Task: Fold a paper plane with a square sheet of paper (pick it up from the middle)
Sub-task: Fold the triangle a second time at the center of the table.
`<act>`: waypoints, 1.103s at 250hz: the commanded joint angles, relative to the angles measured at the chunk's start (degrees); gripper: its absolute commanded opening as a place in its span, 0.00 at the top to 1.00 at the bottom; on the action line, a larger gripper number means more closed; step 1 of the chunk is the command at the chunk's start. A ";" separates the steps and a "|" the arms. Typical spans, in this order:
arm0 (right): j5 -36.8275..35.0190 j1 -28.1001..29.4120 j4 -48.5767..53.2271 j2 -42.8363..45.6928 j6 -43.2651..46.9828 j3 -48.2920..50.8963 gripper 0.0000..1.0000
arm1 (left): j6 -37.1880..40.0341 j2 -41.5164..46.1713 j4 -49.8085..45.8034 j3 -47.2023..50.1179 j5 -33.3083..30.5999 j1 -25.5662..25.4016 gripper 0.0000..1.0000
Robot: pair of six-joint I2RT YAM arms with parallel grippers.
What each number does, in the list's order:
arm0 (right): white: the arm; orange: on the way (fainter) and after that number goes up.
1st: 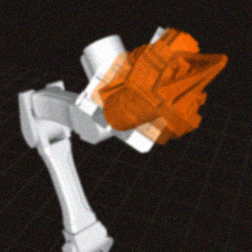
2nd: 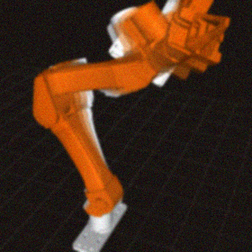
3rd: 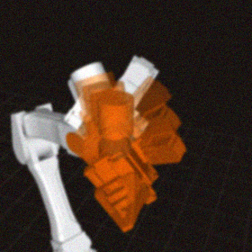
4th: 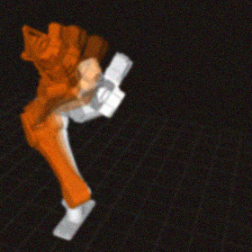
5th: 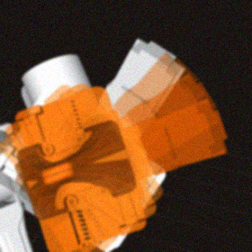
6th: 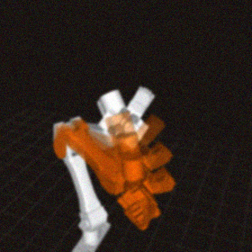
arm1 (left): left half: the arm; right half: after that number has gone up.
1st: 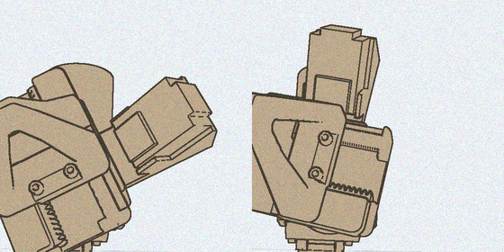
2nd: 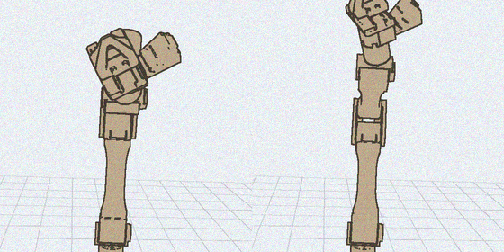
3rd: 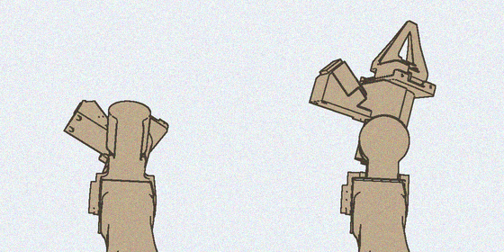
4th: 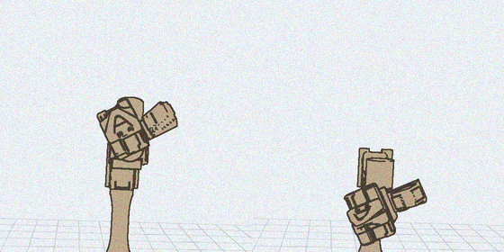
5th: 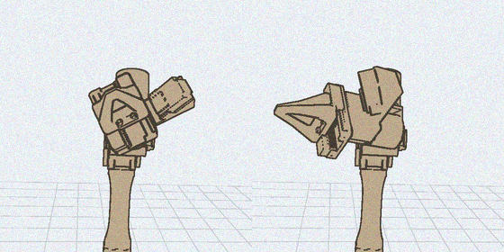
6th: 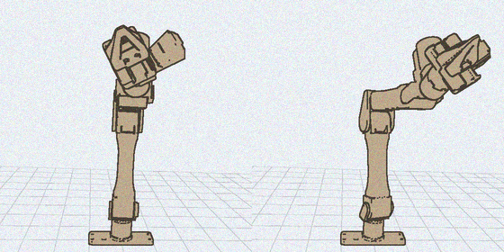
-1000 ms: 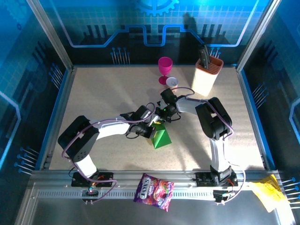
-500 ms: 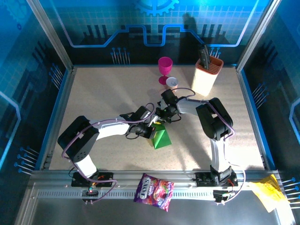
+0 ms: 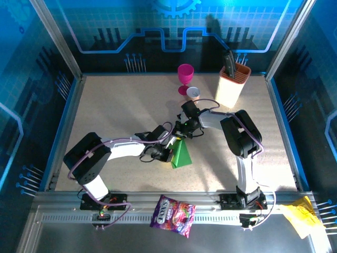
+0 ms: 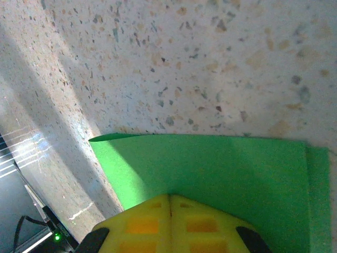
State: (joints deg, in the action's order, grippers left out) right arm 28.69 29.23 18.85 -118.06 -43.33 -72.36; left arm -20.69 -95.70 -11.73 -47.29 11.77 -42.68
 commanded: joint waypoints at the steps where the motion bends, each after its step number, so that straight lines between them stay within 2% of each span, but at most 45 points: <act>1: -4.82 -0.67 8.19 -2.70 -0.27 2.87 1.00 | -1.37 0.99 -1.11 -0.02 -1.80 -0.21 1.00; 116: -4.59 -0.83 7.44 -2.95 -0.20 3.46 1.00 | 0.70 -0.45 -3.20 -5.70 -4.31 0.22 1.00; 276: -4.35 -0.84 7.34 -3.29 -0.35 3.17 1.00 | 1.09 -1.51 -2.60 -2.46 -4.49 0.33 1.00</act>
State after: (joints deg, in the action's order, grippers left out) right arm 29.21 29.06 18.35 -118.06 -43.33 -71.94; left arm -20.64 -96.33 -13.30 -50.72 8.19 -42.54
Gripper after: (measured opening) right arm 0.048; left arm 0.064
